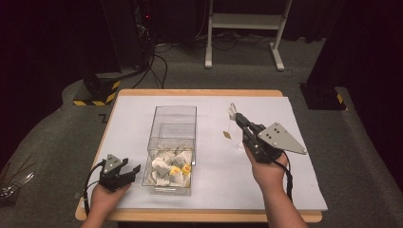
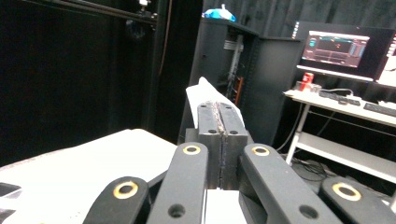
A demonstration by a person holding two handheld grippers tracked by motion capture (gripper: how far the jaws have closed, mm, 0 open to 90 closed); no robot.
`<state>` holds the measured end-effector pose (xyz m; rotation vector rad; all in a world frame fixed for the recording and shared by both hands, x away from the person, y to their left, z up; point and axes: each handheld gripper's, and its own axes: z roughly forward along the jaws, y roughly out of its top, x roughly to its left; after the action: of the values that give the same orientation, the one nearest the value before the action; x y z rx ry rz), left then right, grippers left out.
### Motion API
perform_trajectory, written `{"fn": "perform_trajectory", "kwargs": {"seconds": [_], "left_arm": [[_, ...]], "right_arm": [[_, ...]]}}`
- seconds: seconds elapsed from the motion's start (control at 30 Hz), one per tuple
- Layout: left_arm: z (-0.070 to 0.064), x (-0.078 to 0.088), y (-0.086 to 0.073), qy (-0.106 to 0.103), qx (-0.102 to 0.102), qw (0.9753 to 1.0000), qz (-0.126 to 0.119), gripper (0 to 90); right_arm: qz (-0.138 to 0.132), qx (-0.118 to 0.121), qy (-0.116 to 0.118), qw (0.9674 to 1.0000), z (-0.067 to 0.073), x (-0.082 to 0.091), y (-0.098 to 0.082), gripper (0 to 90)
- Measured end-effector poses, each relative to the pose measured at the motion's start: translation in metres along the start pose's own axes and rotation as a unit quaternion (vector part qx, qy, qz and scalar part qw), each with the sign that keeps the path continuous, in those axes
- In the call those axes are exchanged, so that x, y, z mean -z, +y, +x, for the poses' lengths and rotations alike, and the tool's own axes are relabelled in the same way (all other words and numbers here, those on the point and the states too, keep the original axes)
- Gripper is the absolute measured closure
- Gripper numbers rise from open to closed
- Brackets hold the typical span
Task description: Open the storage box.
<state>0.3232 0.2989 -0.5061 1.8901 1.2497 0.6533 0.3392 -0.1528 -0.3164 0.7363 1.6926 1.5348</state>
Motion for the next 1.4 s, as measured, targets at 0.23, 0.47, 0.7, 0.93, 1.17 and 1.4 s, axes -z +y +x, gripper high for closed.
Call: {"fn": "perform_trajectory", "kwargs": {"seconds": [0.23, 0.47, 0.7, 0.93, 1.17, 1.4], "left_arm": [[0.000, -0.001, 0.000, 0.000, 0.000, 1.0000, 0.001, 39.2], [0.000, -0.001, 0.000, 0.000, 0.000, 1.0000, 0.002, 39.2], [0.000, -0.001, 0.000, 0.000, 0.000, 1.0000, 0.002, 39.2], [0.000, -0.001, 0.000, 0.001, 0.000, 1.0000, 0.001, 39.2], [0.000, -0.001, 0.000, 0.000, 0.000, 1.0000, 0.001, 39.2], [0.000, 0.000, 0.000, -0.001, 0.000, 1.0000, 0.001, 39.2]], "right_arm": [[0.009, -0.001, -0.024, 0.9997, -0.018, 0.000, -0.002, 90.0], [0.014, -0.004, -0.044, 0.9989, -0.032, 0.002, -0.003, 90.0], [0.022, -0.006, -0.056, 0.9982, -0.041, 0.002, -0.006, 90.0], [0.034, -0.011, -0.064, 0.9973, -0.049, 0.000, -0.015, 90.0], [0.043, -0.017, -0.069, 0.9965, -0.052, -0.002, -0.022, 90.0], [0.051, -0.020, -0.070, 0.9961, -0.053, -0.002, -0.030, 90.0]]}}
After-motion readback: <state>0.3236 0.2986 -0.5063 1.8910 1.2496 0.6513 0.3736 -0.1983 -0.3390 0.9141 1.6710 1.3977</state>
